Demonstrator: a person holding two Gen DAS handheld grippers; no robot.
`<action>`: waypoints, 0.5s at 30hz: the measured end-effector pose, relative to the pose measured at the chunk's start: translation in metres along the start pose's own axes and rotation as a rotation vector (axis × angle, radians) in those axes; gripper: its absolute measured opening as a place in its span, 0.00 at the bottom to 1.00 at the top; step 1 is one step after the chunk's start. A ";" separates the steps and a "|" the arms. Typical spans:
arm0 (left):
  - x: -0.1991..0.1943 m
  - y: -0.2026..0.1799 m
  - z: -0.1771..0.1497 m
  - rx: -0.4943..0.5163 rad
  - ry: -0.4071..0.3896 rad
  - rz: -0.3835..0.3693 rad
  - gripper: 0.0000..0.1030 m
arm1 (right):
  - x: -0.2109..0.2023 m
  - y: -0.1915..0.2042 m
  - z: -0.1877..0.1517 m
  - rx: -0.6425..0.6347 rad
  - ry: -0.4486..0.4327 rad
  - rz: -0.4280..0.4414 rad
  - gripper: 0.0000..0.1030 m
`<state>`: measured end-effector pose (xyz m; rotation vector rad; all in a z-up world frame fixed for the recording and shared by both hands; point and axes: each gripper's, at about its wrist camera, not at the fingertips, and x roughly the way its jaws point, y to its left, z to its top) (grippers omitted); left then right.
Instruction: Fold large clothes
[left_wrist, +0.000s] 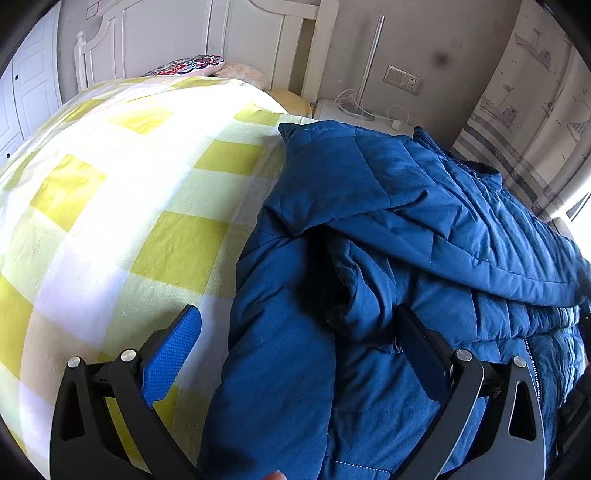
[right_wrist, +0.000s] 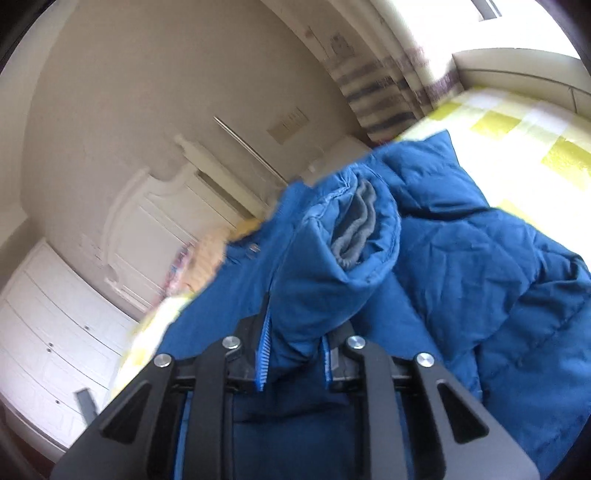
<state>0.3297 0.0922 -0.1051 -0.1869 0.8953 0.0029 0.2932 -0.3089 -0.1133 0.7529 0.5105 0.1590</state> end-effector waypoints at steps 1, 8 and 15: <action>0.000 0.000 0.000 0.001 0.001 0.002 0.96 | -0.002 0.003 -0.001 -0.004 0.005 -0.002 0.20; 0.000 0.001 0.000 -0.002 -0.002 -0.003 0.96 | -0.025 0.003 -0.005 0.081 0.035 -0.193 0.43; 0.001 0.000 0.000 -0.001 -0.003 -0.001 0.96 | -0.026 0.088 0.010 -0.428 -0.115 -0.356 0.50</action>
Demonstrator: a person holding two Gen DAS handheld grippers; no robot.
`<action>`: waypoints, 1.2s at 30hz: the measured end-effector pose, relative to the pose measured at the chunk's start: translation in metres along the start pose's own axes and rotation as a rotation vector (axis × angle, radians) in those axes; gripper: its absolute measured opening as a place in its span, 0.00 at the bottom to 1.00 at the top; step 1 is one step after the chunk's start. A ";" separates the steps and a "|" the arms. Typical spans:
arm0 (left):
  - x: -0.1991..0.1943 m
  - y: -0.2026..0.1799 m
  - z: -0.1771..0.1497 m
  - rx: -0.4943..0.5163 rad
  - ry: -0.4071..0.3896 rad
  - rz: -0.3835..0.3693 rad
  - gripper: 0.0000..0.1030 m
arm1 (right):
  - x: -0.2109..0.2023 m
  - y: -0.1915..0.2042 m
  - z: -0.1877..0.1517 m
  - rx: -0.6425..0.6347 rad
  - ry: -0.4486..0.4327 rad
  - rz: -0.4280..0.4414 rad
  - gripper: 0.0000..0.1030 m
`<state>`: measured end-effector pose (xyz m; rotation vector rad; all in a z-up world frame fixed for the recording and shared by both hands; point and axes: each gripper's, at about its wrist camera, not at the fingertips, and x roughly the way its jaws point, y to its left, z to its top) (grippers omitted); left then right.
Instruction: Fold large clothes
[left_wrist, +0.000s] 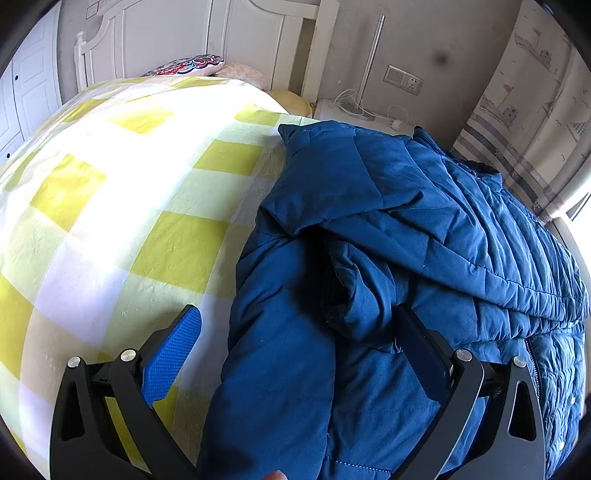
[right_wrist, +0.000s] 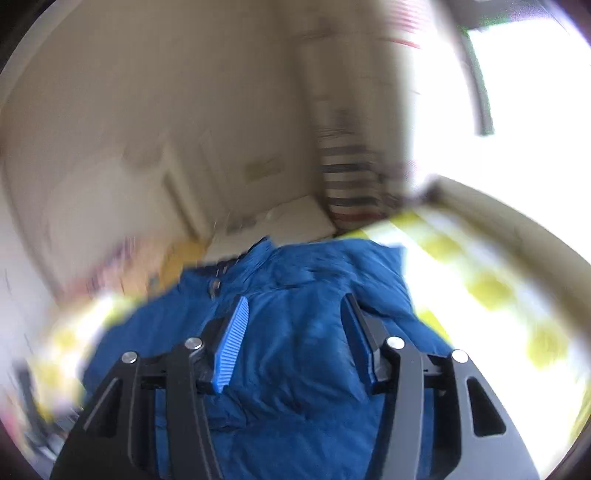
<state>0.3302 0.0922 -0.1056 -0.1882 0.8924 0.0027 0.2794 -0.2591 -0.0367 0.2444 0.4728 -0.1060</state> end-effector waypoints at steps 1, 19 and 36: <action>0.000 0.000 0.000 0.000 0.000 0.000 0.96 | 0.008 0.009 0.001 -0.053 0.019 -0.003 0.50; -0.064 -0.093 0.052 0.138 -0.222 -0.156 0.96 | 0.091 0.027 -0.037 -0.289 0.276 -0.075 0.59; -0.003 -0.143 0.092 0.251 -0.136 -0.084 0.96 | 0.091 0.023 -0.034 -0.266 0.275 -0.038 0.64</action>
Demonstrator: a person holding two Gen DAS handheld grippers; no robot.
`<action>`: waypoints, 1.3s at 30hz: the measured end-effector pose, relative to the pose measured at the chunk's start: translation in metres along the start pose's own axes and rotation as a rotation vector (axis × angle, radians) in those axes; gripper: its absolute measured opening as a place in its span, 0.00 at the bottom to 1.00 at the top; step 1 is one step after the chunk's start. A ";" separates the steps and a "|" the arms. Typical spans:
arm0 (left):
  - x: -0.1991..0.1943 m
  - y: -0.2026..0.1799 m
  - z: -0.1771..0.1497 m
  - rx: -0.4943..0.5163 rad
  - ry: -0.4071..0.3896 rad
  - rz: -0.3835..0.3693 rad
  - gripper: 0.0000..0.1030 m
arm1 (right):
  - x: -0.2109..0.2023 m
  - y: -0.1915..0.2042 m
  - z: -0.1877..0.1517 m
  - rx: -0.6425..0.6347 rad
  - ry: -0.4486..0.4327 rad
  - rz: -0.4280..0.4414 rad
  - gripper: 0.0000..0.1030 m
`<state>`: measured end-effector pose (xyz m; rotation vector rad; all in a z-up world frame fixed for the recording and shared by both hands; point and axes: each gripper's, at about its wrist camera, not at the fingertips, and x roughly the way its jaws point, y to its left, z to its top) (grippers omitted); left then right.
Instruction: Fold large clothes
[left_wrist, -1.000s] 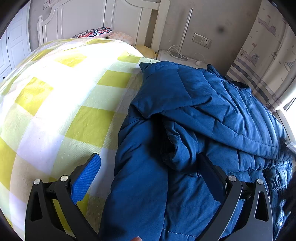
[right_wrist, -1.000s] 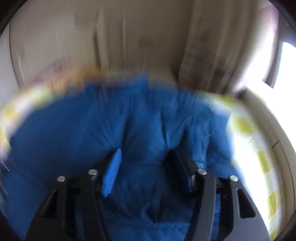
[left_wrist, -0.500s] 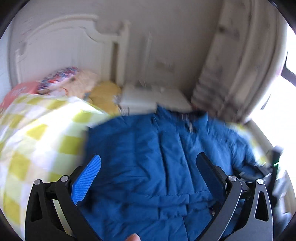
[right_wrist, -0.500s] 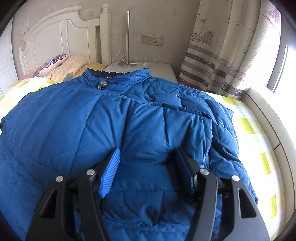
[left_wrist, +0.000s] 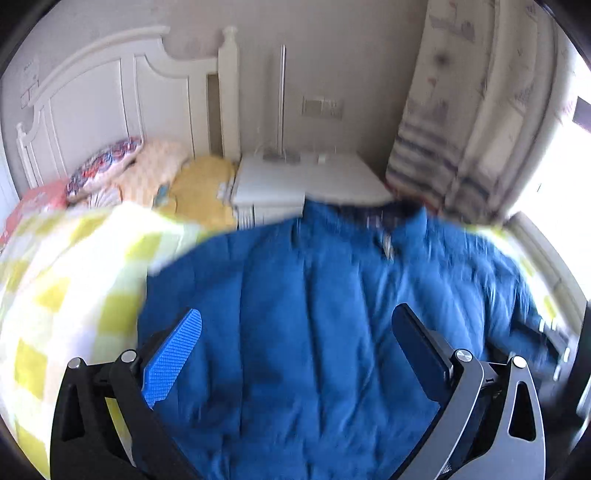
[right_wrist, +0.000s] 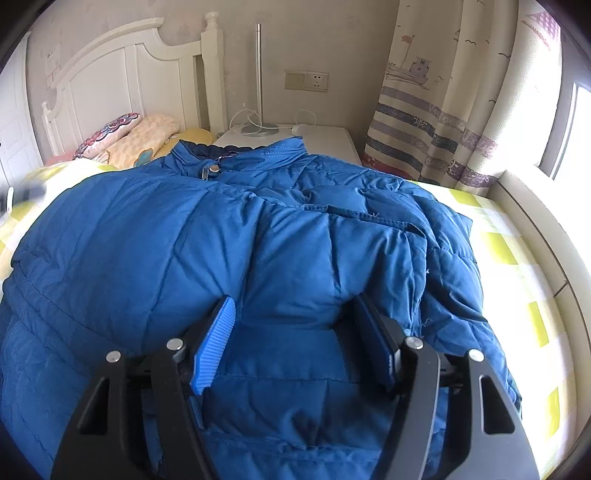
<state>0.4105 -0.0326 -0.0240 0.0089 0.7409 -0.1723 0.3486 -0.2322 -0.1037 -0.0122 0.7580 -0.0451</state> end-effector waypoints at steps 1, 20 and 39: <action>0.013 0.000 0.008 0.002 0.023 0.012 0.96 | 0.000 0.000 0.000 0.001 -0.001 0.002 0.64; 0.077 0.019 -0.026 -0.009 0.039 0.033 0.96 | -0.032 0.004 0.014 0.045 -0.098 0.028 0.72; 0.074 0.029 -0.027 -0.055 0.029 -0.041 0.96 | 0.020 0.014 0.079 -0.011 -0.049 -0.001 0.76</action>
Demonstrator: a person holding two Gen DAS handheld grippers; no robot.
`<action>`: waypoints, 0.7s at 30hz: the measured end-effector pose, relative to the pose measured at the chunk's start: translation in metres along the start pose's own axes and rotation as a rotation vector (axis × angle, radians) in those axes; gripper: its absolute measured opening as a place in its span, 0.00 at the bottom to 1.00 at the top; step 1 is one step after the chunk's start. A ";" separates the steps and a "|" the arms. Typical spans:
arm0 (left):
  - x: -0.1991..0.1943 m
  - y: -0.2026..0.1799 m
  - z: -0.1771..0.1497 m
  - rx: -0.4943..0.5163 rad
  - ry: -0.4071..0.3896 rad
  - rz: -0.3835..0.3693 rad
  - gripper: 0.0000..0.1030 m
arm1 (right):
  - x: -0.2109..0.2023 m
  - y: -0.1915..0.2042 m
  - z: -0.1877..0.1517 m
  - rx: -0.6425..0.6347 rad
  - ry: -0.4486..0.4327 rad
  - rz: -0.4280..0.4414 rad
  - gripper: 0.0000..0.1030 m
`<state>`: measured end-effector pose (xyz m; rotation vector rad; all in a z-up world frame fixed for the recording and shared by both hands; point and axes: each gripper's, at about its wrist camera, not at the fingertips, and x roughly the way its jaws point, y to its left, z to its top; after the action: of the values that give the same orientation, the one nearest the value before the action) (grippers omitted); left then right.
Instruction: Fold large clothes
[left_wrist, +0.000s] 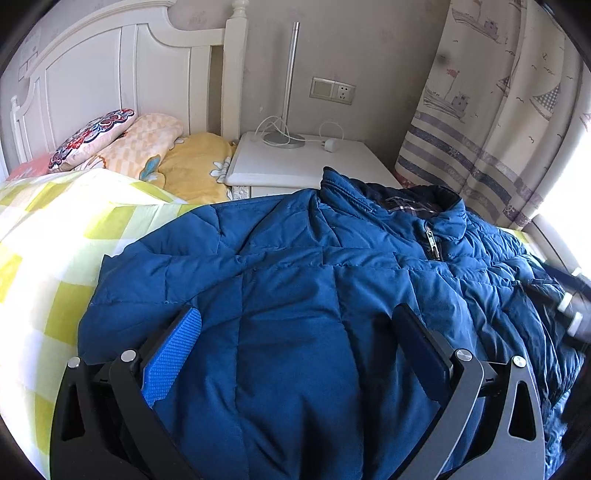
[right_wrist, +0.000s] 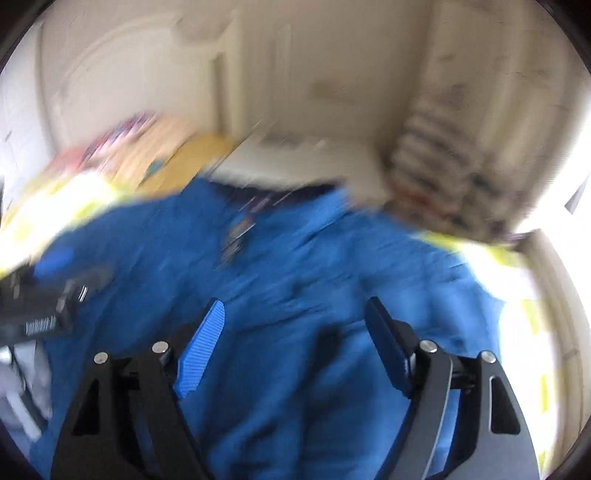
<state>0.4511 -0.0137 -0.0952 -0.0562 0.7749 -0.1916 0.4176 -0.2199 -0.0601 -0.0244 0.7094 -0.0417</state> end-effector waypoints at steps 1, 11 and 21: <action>0.000 0.000 0.000 0.000 0.000 0.000 0.96 | -0.002 -0.013 0.002 0.034 -0.016 -0.020 0.79; -0.001 0.003 -0.001 -0.017 -0.002 -0.022 0.96 | 0.013 -0.078 -0.018 0.254 0.069 -0.022 0.82; 0.001 0.003 0.000 -0.008 -0.004 -0.013 0.96 | -0.004 0.000 -0.065 -0.056 0.077 0.000 0.91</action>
<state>0.4520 -0.0108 -0.0961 -0.0695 0.7719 -0.2009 0.3724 -0.2201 -0.1070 -0.0769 0.7871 -0.0229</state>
